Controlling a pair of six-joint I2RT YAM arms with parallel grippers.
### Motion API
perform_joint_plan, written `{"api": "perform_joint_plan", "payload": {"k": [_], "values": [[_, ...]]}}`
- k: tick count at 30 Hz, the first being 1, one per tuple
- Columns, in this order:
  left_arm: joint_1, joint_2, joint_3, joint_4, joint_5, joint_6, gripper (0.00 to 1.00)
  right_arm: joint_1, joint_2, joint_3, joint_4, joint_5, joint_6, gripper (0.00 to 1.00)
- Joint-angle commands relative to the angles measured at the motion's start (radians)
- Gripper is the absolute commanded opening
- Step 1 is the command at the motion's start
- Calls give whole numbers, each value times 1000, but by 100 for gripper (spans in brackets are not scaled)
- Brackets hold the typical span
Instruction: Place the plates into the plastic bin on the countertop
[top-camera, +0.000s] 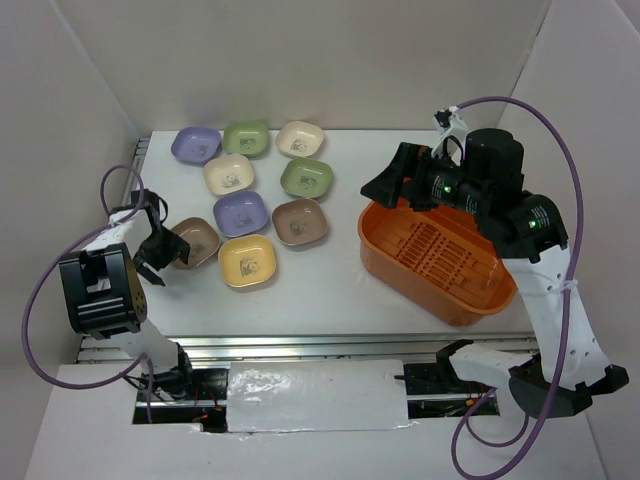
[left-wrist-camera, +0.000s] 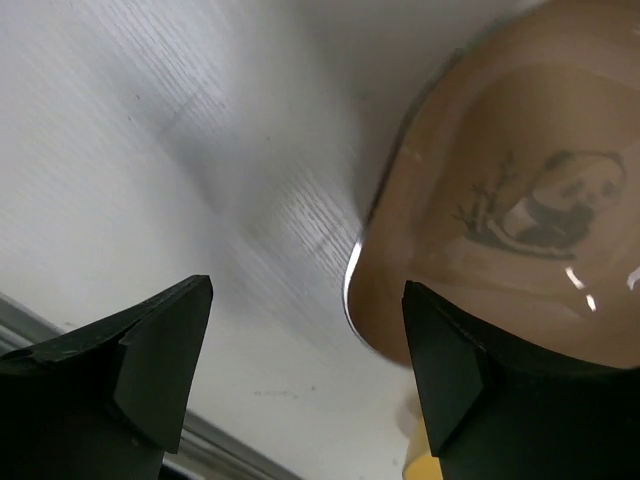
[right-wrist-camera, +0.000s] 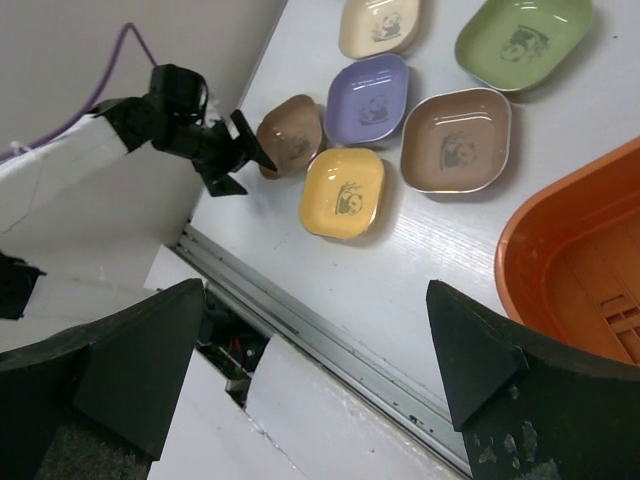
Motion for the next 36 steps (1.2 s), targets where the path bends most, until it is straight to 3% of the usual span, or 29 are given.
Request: {"api": "perform_joint_plan", "payload": {"k": [1, 4, 7, 11, 12, 18, 21, 25, 32, 36], "values": [[29, 21, -61, 172, 18, -43, 88, 20, 2, 29, 65, -68, -29, 100], [29, 28, -82, 220, 4, -60, 80, 36, -2, 33, 59, -64, -32, 100], [29, 30, -97, 236, -21, -74, 61, 49, -3, 38, 54, -59, -32, 100], [46, -17, -112, 241, -59, -92, 6, 68, -6, 27, 64, -51, -32, 100], [48, -45, -114, 232, -70, -97, 0, 71, -4, 23, 64, -53, -33, 100], [28, -238, -4, -4, -234, -129, 0, 125, 48, 38, 67, -4, -29, 100], [-59, -373, 76, -111, -262, -115, 0, 187, 125, 79, 76, 42, -9, 100], [-303, -473, 173, -159, -266, -109, 0, 267, 267, 179, 88, 77, 40, 100], [-596, -343, 375, -188, -148, -97, 0, 352, 559, 450, 10, 298, 83, 100], [-751, -253, 590, -220, -156, -97, 0, 350, 628, 414, -1, 398, 89, 100]]}}
